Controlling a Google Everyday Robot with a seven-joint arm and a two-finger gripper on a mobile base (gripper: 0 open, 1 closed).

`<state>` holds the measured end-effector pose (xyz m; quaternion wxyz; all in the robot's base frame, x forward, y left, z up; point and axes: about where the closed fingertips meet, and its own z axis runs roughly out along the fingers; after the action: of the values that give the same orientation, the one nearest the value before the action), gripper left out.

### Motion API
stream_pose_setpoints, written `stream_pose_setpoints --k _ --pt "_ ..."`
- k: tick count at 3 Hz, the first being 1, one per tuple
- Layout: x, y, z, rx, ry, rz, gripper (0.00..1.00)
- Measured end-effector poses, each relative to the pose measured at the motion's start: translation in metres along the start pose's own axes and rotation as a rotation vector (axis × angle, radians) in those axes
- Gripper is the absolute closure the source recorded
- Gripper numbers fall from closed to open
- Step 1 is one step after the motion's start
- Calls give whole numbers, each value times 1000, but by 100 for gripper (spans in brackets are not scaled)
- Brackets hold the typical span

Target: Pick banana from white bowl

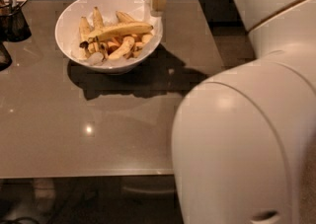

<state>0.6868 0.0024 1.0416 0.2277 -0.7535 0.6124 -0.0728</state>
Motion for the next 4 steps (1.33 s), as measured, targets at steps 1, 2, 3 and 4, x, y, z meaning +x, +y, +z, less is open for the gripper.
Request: stream_pose_setpoints --k 1,2,3,4 --pt "-12 -13 21 -9 -6 -25 27" --pt "-20 -18 35 -21 -11 -41 43" --pt "-24 -20 46 -36 -13 -46 44" --pt "-28 -20 57 -54 -14 -54 42"
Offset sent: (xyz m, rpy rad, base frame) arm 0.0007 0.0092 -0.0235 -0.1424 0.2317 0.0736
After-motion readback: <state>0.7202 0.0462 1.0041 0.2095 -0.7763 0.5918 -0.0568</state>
